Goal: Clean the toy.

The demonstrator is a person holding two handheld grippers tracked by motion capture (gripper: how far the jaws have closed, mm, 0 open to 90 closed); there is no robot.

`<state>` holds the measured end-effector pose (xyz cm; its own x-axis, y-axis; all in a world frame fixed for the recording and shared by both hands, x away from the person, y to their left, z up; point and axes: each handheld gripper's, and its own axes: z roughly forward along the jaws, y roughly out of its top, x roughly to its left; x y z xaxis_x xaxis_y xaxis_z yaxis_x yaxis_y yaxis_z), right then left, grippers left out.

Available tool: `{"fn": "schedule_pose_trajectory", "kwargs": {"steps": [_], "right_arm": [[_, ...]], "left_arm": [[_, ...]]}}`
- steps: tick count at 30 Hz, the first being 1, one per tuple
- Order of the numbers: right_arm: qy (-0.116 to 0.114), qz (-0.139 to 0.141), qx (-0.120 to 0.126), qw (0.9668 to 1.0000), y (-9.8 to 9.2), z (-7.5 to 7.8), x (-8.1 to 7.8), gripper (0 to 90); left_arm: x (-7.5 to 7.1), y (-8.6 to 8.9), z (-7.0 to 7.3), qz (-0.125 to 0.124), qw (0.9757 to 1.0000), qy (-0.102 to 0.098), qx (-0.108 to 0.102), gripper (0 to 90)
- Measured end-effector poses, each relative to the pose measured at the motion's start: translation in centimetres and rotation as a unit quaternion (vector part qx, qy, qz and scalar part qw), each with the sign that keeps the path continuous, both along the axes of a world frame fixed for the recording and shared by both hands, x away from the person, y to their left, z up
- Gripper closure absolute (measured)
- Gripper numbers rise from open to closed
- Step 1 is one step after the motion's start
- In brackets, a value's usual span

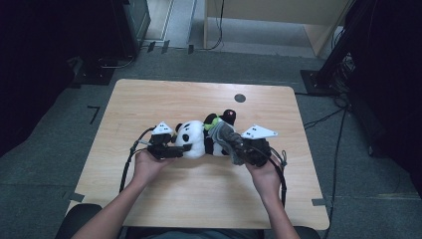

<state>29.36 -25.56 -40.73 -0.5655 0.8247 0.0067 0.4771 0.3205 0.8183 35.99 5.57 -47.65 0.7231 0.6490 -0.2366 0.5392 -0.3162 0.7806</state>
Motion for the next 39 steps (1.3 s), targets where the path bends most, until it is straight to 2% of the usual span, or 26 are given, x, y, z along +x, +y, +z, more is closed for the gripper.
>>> {"fn": "schedule_pose_trajectory", "kwargs": {"steps": [2,3,5,8,9,10,11,12,13,14,16,18,20,21,22,25,26,27,29,30,31,32,35,36,39], "right_arm": [[0.000,-0.016,0.023,0.9996,-1.3,0.6,0.1,76.0],[0.000,-0.016,0.023,0.9996,-1.3,0.6,0.1,76.0],[0.005,-0.028,0.052,0.9982,-2.4,0.9,0.2,76.1],[0.007,-0.029,0.057,0.9979,-2.6,1.1,0.2,76.4],[0.016,-0.019,0.077,0.9967,-2.3,1.6,0.0,76.8],[0.016,-0.019,0.077,0.9967,-2.3,1.6,0.0,76.8],[0.013,-0.004,0.088,0.9960,-1.5,2.1,-0.3,76.8],[0.013,-0.004,0.088,0.9960,-1.5,2.1,-0.3,76.8],[0.009,0.014,0.088,0.9960,-0.4,2.4,-0.5,76.8],[0.009,0.014,0.088,0.9960,-0.4,2.4,-0.5,76.8],[0.019,0.041,0.097,0.9943,1.3,2.2,-0.6,76.8],[0.024,0.048,0.097,0.9938,1.9,1.9,-0.5,76.8],[0.044,0.066,0.098,0.9920,3.5,0.6,0.0,76.8],[0.044,0.066,0.098,0.9920,3.5,0.6,0.0,76.8],[0.061,0.078,0.108,0.9892,4.5,-0.5,0.4,76.7],[0.076,0.088,0.099,0.9882,6.2,-2.2,0.8,76.7],[0.076,0.088,0.099,0.9882,6.2,-2.2,0.8,76.7],[0.087,0.092,0.092,0.9876,7.2,-3.4,1.1,76.8],[0.095,0.093,0.089,0.9872,8.0,-4.6,1.4,77.0],[0.095,0.093,0.089,0.9872,8.0,-4.6,1.4,77.0],[0.087,0.087,0.070,0.9900,8.4,-5.5,1.6,76.9],[0.084,0.084,0.063,0.9909,8.5,-5.9,1.7,76.7],[0.085,0.082,0.063,0.9909,8.2,-6.1,1.9,76.3],[0.075,0.084,0.041,0.9928,8.1,-6.0,1.8,75.9],[0.064,0.084,0.022,0.9941,7.6,-6.0,1.7,76.1]], "left_arm": [[0.0,0.0,0.0,0.001,1.0000,0.000,-0.002,40.7],[0.0,0.0,0.0,0.001,1.0000,0.000,-0.002,40.6],[0.0,0.0,-0.1,0.001,1.0000,0.000,-0.005,40.5],[0.0,0.1,-0.1,0.001,1.0000,0.001,-0.007,40.4],[0.1,0.1,-0.2,0.001,1.0000,0.000,-0.006,40.5],[0.1,0.1,-0.2,0.001,1.0000,0.000,-0.006,40.5],[0.0,0.0,-0.2,0.000,1.0000,-0.003,-0.005,40.5],[0.0,0.0,-0.2,0.000,1.0000,-0.003,-0.005,40.5],[-0.1,0.0,-0.1,0.001,1.0000,-0.004,-0.004,40.5],[-0.1,0.0,-0.1,0.001,1.0000,-0.004,-0.004,40.5],[0.0,0.1,-0.1,0.001,1.0000,0.000,-0.007,40.4],[0.0,0.0,-0.1,0.002,1.0000,0.000,-0.008,40.4],[0.1,0.2,-0.1,0.002,0.9998,0.008,-0.015,40.4],[0.1,0.2,-0.1,0.002,0.9998,0.008,-0.015,40.5],[0.1,0.2,-0.1,0.001,0.9998,0.011,-0.018,40.4],[0.1,0.2,0.0,0.000,0.9998,0.010,-0.015,40.5],[0.1,0.2,0.0,0.000,0.9998,0.010,-0.015,40.4],[0.1,0.3,0.1,0.000,0.9998,0.011,-0.014,40.4],[0.1,0.3,0.0,0.000,0.9998,0.012,-0.014,40.4],[0.1,0.3,0.0,0.000,0.9998,0.012,-0.014,40.4],[0.1,0.3,0.0,-0.001,0.9999,0.010,-0.012,40.5],[0.1,0.3,0.0,-0.001,0.9999,0.010,-0.012,40.6],[0.0,0.3,0.0,-0.001,0.9999,0.010,-0.010,40.7],[0.0,0.3,0.0,-0.001,0.9999,0.009,-0.009,40.6],[0.2,0.4,0.0,-0.002,0.9998,0.016,-0.014,40.7]]}}
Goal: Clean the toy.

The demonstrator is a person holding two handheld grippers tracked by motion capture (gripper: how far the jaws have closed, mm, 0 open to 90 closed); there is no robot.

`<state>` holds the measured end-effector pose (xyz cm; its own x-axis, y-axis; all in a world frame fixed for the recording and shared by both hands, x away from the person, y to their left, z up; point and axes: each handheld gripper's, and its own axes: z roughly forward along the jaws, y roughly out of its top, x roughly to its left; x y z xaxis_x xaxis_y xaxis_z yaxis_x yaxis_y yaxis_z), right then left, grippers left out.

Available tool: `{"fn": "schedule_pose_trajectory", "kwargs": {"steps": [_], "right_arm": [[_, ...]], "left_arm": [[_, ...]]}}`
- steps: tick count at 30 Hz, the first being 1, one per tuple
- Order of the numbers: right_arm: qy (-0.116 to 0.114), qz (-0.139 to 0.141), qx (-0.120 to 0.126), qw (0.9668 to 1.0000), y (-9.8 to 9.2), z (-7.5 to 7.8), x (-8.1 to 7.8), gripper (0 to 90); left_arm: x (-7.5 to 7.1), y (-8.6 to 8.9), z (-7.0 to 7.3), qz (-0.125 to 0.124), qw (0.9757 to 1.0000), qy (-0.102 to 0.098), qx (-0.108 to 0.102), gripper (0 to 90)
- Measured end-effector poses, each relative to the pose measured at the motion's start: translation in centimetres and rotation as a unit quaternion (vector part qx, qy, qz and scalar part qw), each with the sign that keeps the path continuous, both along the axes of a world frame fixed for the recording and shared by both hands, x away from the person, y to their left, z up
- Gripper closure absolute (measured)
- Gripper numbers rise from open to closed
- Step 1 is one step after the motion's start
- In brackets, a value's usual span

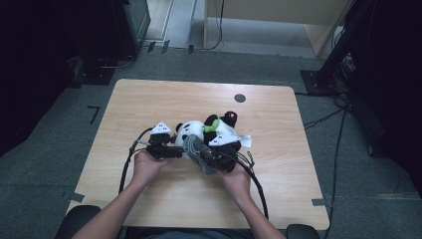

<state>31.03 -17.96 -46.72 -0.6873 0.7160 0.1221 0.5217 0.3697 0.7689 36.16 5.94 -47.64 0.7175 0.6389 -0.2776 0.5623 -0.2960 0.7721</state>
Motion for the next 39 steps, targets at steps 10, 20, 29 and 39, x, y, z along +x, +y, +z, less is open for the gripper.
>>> {"fn": "schedule_pose_trajectory", "kwargs": {"steps": [10,20,29,39], "right_arm": [[-0.014,-0.015,-0.029,0.9994,-2.3,0.6,-0.6,76.8],[-0.028,-0.053,-0.030,0.9977,-5.3,2.3,-1.0,76.6],[-0.040,-0.085,-0.015,0.9954,-8.0,3.7,-1.0,76.8],[-0.045,-0.131,0.015,0.9902,-11.2,4.9,-1.0,76.3]], "left_arm": [[0.3,0.0,0.0,0.004,1.0000,0.003,-0.002,40.8],[0.3,-0.2,0.0,0.007,0.9999,-0.003,0.011,40.9],[0.2,-0.5,0.1,0.011,0.9996,-0.012,0.021,40.9],[0.2,-0.4,0.1,0.010,0.9996,-0.014,0.022,40.8]]}}
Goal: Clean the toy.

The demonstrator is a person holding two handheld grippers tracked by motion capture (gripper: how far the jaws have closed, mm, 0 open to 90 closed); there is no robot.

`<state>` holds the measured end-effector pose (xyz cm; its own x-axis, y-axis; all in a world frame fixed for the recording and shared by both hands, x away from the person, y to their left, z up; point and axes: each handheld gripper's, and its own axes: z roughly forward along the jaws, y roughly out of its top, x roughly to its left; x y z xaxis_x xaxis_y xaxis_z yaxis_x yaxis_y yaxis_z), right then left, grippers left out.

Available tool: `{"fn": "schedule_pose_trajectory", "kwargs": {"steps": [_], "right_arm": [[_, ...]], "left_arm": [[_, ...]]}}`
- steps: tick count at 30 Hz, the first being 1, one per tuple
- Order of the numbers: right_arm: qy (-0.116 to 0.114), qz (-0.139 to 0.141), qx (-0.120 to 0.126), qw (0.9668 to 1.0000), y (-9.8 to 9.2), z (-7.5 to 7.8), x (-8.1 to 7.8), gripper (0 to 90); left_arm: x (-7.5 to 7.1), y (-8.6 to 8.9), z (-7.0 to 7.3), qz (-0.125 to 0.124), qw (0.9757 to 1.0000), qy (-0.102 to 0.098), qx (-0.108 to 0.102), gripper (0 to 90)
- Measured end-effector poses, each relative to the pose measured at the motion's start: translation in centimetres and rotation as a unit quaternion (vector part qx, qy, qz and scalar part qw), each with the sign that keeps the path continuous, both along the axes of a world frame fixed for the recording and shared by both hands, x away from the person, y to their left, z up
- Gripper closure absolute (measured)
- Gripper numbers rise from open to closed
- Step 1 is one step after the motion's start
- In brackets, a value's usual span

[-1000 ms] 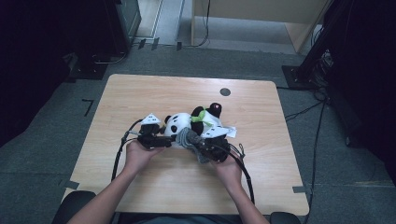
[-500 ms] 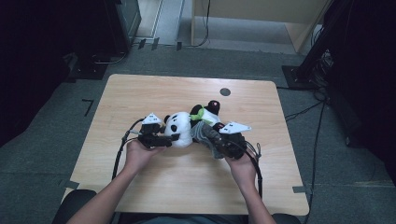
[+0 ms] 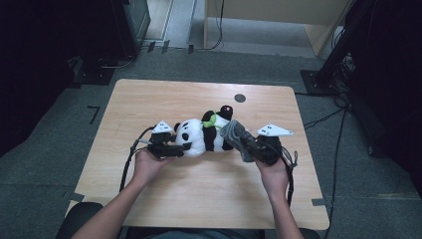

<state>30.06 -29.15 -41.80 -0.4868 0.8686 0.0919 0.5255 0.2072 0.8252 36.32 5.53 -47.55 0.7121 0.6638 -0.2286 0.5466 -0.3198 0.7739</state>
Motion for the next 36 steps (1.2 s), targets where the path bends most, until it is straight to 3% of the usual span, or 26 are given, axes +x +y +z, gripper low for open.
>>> {"fn": "schedule_pose_trajectory", "kwargs": {"steps": [9,28,36], "right_arm": [[0.013,-0.043,0.016,0.9988,-2.8,-0.5,0.9,76.6],[0.054,-0.087,0.018,0.9946,-6.3,-2.6,4.9,76.0],[0.074,-0.119,0.021,0.9899,-8.7,-4.5,7.0,75.9]], "left_arm": [[0.0,0.3,0.0,-0.006,0.9998,-0.016,0.011,39.6],[-0.2,1.0,0.0,-0.004,0.9999,-0.015,-0.001,39.3],[-0.3,1.0,-0.1,-0.003,0.9998,-0.021,-0.002,38.7]]}}
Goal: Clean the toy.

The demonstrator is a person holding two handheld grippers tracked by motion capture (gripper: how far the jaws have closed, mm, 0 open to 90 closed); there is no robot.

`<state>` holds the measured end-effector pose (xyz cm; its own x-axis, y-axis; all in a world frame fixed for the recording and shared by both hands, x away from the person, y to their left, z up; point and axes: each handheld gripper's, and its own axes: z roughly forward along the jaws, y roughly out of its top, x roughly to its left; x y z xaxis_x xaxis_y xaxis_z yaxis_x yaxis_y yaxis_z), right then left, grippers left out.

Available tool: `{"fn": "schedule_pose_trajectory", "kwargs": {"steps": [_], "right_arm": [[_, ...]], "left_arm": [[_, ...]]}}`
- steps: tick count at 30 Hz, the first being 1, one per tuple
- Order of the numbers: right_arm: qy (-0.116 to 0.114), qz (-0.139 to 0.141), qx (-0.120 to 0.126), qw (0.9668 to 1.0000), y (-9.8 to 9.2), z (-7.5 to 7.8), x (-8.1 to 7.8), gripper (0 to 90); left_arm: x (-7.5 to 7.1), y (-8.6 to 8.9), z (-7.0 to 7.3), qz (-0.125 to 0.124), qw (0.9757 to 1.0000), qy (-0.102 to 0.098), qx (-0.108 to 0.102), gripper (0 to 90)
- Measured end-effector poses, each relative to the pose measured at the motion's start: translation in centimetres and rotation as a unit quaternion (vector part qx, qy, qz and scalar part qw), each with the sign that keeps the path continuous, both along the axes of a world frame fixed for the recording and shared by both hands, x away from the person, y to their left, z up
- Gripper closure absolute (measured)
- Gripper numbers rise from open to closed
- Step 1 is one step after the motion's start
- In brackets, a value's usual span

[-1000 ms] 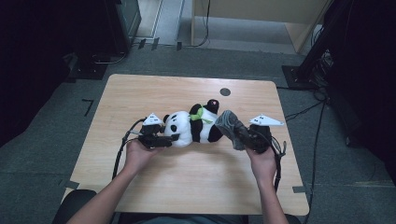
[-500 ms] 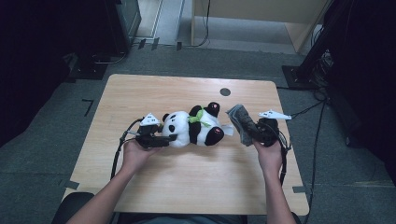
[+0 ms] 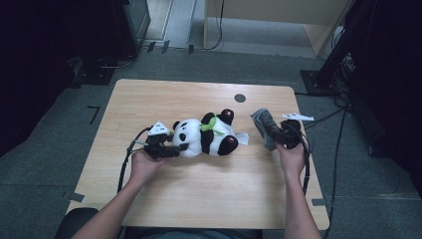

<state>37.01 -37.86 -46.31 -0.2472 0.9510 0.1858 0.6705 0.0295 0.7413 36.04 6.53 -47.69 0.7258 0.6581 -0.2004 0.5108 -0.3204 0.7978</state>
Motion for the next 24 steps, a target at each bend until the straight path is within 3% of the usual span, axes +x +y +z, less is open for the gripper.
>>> {"fn": "schedule_pose_trajectory", "kwargs": {"steps": [4,5,7,11,14,19,20,22,24], "right_arm": [[0.017,-0.011,-0.009,0.9998,-0.8,-1.1,0.8,75.7],[0.032,-0.017,0.003,0.9993,-1.2,-1.8,1.0,75.7],[0.034,-0.019,0.009,0.9992,-1.3,-2.1,1.1,75.7],[0.042,-0.023,-0.007,0.9988,-1.6,-3.2,1.7,74.2],[0.044,-0.025,-0.005,0.9987,-1.9,-3.6,1.9,72.8],[0.047,-0.028,0.011,0.9985,-2.3,-3.7,2.0,59.6],[0.042,-0.031,0.015,0.9985,-2.5,-3.6,2.0,50.0],[0.043,-0.028,0.023,0.9984,-2.5,-3.4,2.0,43.0],[0.034,-0.024,0.014,0.9990,-2.3,-3.2,2.0,37.3]], "left_arm": [[0.0,0.0,0.0,0.000,1.0000,-0.002,0.000,37.8],[0.0,0.0,-0.1,-0.001,1.0000,-0.003,0.000,37.3],[0.0,0.0,-0.1,-0.001,1.0000,-0.004,0.000,37.3],[0.0,0.0,-0.1,-0.001,1.0000,-0.003,0.000,37.3],[-0.1,0.0,-0.1,-0.001,1.0000,-0.006,0.001,37.3],[0.0,0.0,-0.2,-0.001,1.0000,-0.005,-0.001,37.2],[0.0,0.0,-0.2,-0.001,1.0000,-0.005,-0.001,37.0],[0.0,0.0,-0.2,-0.002,1.0000,-0.004,-0.003,36.7],[0.1,0.0,-0.2,-0.002,1.0000,-0.003,-0.004,35.9]]}}
